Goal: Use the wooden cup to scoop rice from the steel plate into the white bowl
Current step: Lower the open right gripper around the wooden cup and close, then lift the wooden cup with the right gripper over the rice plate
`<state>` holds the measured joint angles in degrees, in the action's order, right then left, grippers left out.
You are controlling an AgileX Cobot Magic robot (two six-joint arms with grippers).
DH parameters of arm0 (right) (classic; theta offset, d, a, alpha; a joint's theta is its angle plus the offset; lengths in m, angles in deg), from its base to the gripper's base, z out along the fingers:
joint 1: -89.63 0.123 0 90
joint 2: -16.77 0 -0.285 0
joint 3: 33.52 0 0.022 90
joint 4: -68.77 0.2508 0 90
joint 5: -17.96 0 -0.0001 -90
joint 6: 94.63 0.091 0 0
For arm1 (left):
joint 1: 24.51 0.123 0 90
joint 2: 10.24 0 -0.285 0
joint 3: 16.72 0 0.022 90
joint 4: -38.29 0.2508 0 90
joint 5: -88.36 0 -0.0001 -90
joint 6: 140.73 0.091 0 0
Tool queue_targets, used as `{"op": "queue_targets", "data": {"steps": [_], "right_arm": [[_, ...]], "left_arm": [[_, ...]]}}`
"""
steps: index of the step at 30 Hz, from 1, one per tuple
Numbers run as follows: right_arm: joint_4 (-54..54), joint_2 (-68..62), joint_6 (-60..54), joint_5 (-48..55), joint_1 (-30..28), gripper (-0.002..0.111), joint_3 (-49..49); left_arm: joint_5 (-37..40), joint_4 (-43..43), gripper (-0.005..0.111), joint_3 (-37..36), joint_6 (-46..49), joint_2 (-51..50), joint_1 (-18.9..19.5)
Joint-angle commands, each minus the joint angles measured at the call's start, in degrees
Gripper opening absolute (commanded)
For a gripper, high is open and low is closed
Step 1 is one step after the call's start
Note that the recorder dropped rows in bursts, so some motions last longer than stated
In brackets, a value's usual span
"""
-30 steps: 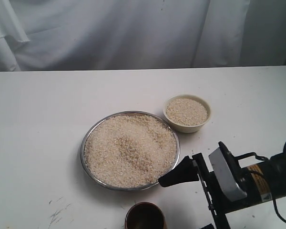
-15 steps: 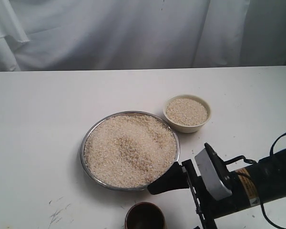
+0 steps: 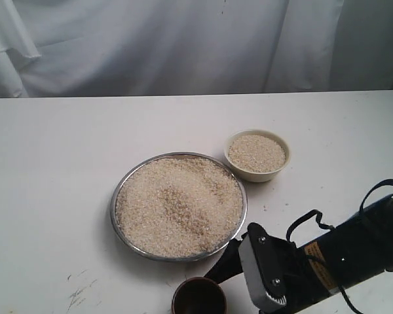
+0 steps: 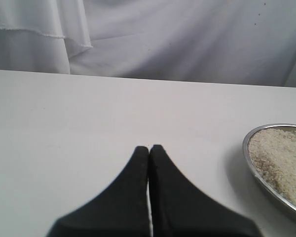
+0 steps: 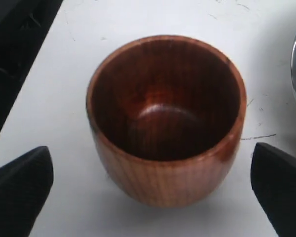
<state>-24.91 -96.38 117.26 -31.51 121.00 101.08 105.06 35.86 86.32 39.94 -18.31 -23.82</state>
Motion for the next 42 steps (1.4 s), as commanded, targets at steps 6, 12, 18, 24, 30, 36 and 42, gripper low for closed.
{"op": "queue_targets", "data": {"steps": [6, 12, 18, 24, 30, 36, 42], "right_arm": [[9.36, -0.77, -5.51, 0.01, 3.12, 0.105, 0.08], [9.28, -0.77, -4.98, 0.41, 3.92, 0.105, 0.64], [7.42, -0.77, 2.13, 0.45, 3.92, 0.103, 2.19], [6.71, -0.77, 2.82, 2.18, 3.92, 0.087, 2.55], [6.09, -0.77, 3.92, 1.26, 5.26, 0.023, 2.55], [7.01, 0.84, 5.23, 1.3, 5.26, 0.017, 2.55], [12.67, 3.24, 7.07, 8.58, 5.26, 0.014, 2.55]], "left_arm": [[-0.36, -0.04, 0.0, -0.26, -0.18, 0.29, -0.09], [-0.36, -0.04, 0.0, -0.26, -0.18, 0.29, -0.09], [-0.36, -0.04, 0.0, -0.26, -0.18, 0.29, -0.09], [-0.36, -0.04, 0.0, -0.26, -0.18, 0.29, -0.09], [-0.36, -0.04, 0.0, -0.26, -0.18, 0.29, -0.09], [-0.36, -0.04, 0.0, -0.26, -0.18, 0.29, -0.09], [-0.36, -0.04, 0.0, -0.26, -0.18, 0.29, -0.09]]}}
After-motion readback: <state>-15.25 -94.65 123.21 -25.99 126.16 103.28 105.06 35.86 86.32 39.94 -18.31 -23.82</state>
